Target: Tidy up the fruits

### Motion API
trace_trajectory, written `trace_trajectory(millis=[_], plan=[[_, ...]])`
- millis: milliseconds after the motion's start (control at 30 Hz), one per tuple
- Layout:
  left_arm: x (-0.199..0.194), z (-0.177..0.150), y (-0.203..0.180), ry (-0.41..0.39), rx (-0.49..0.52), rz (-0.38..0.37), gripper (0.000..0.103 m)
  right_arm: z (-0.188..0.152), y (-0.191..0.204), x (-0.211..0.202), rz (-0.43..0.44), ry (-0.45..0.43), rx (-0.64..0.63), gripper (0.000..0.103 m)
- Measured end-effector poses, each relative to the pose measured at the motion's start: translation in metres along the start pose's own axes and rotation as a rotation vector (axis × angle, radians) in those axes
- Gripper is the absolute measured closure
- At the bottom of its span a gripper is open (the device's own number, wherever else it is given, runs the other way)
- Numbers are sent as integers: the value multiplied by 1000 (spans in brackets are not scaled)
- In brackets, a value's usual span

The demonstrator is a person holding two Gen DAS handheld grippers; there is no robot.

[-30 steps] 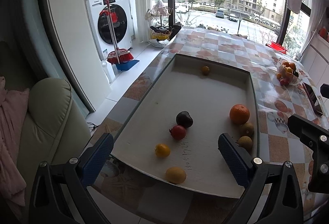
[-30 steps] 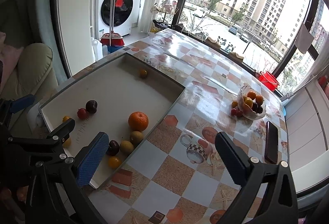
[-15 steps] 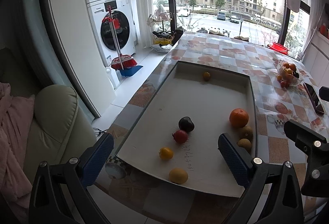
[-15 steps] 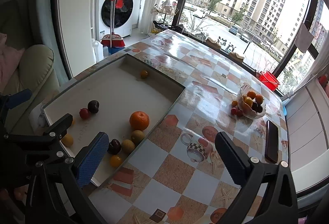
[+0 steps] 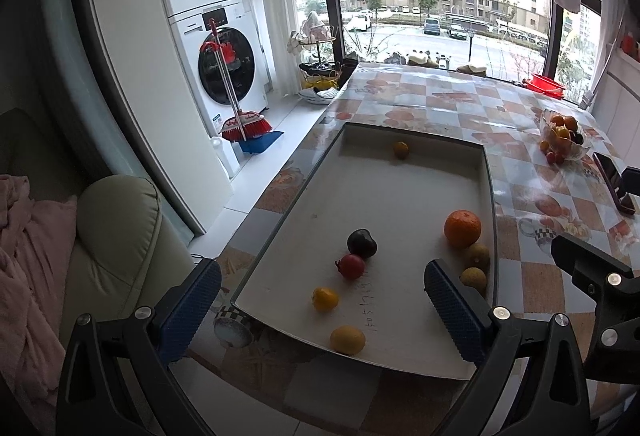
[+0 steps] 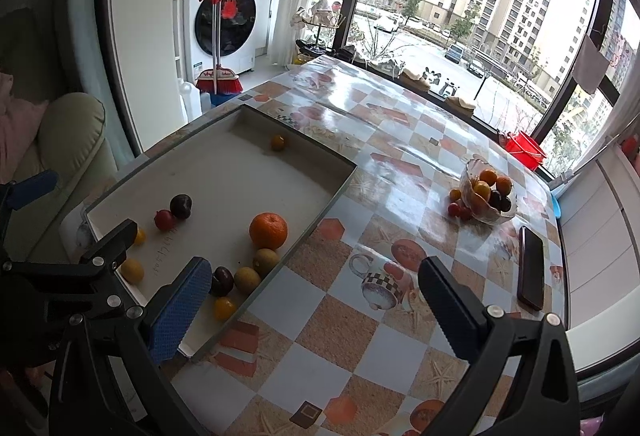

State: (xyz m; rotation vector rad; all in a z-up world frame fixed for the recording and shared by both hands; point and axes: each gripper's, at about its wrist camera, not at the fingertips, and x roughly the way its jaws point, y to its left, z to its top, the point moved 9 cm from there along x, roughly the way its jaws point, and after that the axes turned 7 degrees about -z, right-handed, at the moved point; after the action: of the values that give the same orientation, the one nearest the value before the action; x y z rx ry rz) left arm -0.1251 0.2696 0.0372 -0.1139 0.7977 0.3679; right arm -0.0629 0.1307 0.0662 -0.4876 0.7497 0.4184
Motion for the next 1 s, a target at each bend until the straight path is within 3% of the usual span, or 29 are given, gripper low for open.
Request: trace_trajectory(millis=[1000], plan=[[-1, -4, 6, 14, -17, 11, 1, 0, 5, 0, 4, 1, -5, 0]])
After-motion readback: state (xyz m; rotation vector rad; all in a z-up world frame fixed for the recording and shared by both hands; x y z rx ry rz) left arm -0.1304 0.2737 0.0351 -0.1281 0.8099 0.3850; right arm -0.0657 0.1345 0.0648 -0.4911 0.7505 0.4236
